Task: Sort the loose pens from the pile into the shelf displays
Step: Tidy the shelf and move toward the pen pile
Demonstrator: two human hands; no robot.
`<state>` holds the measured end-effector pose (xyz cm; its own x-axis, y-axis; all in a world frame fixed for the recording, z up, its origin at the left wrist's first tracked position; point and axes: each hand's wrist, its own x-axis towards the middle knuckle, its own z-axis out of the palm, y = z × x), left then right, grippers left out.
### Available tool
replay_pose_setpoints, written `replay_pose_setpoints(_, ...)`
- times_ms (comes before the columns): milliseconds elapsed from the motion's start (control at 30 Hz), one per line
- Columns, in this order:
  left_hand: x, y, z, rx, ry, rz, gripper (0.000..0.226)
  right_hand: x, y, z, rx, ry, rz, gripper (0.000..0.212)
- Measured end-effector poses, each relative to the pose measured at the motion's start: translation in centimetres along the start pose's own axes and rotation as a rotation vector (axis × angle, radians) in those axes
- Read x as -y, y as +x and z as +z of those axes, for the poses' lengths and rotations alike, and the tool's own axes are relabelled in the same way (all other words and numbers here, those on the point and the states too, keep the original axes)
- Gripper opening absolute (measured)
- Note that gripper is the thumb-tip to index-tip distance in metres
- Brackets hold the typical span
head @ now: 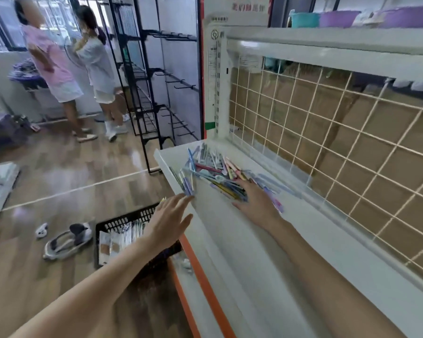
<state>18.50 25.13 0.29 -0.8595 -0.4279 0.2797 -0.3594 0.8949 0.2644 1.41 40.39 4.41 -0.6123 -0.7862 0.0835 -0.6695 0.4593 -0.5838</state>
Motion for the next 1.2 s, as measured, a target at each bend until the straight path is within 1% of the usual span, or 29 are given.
replay_pose_setpoints(100, 2.1, 2.8, 0.8, 0.001, -0.003, 0.020, 0.049, -0.6, 2.7, 0.7, -0.028, 0.061, 0.058, 0.049)
replay_pose_setpoints(233, 4.4, 7.3, 1.5, -0.019, -0.027, 0.091, 0.040, -0.8, 6.1, 1.3, -0.131, 0.188, 0.154, 0.036)
replay_pose_setpoints(400, 6.7, 13.1, 2.8, -0.002, -0.071, 0.202, 0.029, -0.3, 10.5, 2.0, -0.221, 0.175, 0.260, 0.028)
replay_pose_setpoints(500, 8.4, 15.9, 3.7, 0.023, -0.070, 0.207, 0.031, -0.1, 13.1, 2.5, -0.171, 0.093, 0.328, 0.026)
replay_pose_setpoints(600, 10.7, 18.2, 4.5, 0.077, -0.038, 0.187, 0.034, 0.1, 14.9, 3.1, -0.116, -0.004, 0.379, 0.024)
replay_pose_setpoints(700, 12.3, 20.3, 4.2, 0.162, -0.037, 0.208, 0.026, 0.2, 15.9, 3.6, -0.100, -0.014, 0.411, 0.026)
replay_pose_setpoints(767, 13.0, 21.4, 3.7, 0.221, -0.061, 0.244, 0.023, 0.4, 16.4, 3.7, -0.094, -0.012, 0.415, 0.029)
replay_pose_setpoints(900, 14.1, 22.8, 3.1, 0.351, 0.001, 0.297, 0.028, 0.7, 17.0, 3.8, -0.088, 0.021, 0.452, 0.037)
replay_pose_setpoints(1000, 14.8, 23.6, 2.9, 0.392, -0.015, 0.323, 0.026, 0.4, 17.0, 3.9, -0.112, 0.074, 0.465, 0.037)
replay_pose_setpoints(1067, 15.4, 24.0, 2.9, 0.391, -0.072, 0.339, 0.023, 0.2, 16.9, 3.9, -0.154, 0.150, 0.479, 0.037)
replay_pose_setpoints(1100, 15.7, 24.1, 2.8, 0.373, -0.147, 0.335, 0.020, 0.1, 16.7, 3.9, -0.178, 0.203, 0.488, 0.035)
replay_pose_setpoints(1167, 16.3, 24.4, 2.6, 0.317, -0.422, 0.293, 0.009, 0.2, 16.4, 3.7, -0.222, 0.333, 0.489, 0.031)
replay_pose_setpoints(1200, 16.3, 24.4, 2.3, 0.297, -0.582, 0.252, 0.012, 0.4, 16.2, 3.6, -0.235, 0.394, 0.482, 0.028)
